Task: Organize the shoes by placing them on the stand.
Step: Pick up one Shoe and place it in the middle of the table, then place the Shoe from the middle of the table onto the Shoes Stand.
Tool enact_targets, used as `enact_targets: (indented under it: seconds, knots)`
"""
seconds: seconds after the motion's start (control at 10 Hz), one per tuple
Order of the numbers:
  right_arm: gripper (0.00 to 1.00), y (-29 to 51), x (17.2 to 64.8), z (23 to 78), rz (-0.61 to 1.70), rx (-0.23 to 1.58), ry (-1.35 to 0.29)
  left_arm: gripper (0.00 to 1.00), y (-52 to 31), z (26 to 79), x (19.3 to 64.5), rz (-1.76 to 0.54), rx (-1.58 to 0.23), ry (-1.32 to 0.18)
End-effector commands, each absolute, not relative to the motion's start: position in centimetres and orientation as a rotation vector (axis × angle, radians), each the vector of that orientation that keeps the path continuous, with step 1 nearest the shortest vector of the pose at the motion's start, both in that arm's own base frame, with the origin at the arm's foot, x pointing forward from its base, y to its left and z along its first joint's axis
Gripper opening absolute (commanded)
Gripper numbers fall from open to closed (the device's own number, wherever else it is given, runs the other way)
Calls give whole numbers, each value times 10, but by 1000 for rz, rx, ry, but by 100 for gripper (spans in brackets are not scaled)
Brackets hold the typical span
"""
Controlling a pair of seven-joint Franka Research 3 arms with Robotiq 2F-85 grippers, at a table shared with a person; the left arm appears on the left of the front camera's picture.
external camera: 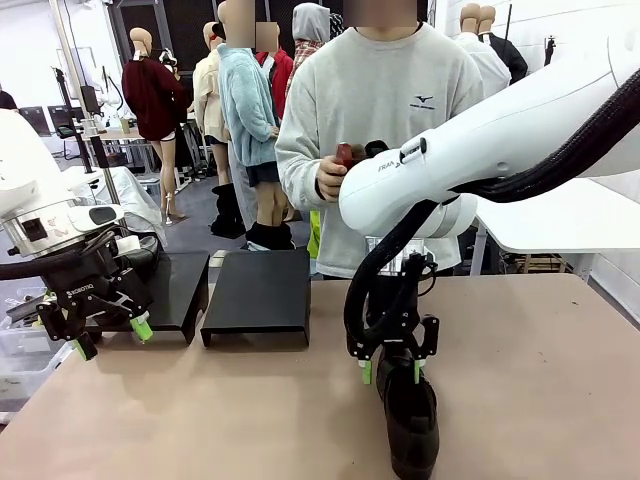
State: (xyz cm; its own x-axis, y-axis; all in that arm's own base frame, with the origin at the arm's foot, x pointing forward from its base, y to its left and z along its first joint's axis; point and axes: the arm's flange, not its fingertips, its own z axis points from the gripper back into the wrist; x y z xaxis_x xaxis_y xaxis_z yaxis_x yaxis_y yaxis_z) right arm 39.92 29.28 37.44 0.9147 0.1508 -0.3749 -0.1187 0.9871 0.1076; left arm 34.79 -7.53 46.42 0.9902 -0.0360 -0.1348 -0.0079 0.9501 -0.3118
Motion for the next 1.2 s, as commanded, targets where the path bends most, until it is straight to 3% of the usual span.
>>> enact_targets:
  seconds: [0.0,0.4,0.5,0.9,1.1]
  knots:
    - [100,290,401,383,149,145,385,100,-72,464,346,-21,-313,140]
    - [100,292,413,395,130,139,434,100,-72,464,346,-21,-313,140]
    - [100,293,408,391,140,125,375,100,-72,464,346,-21,-313,140]
    - [100,292,410,393,138,123,388,100,-72,464,346,-21,-313,140]
    - [100,287,393,426,271,129,296,100,-72,464,346,-21,-313,140]
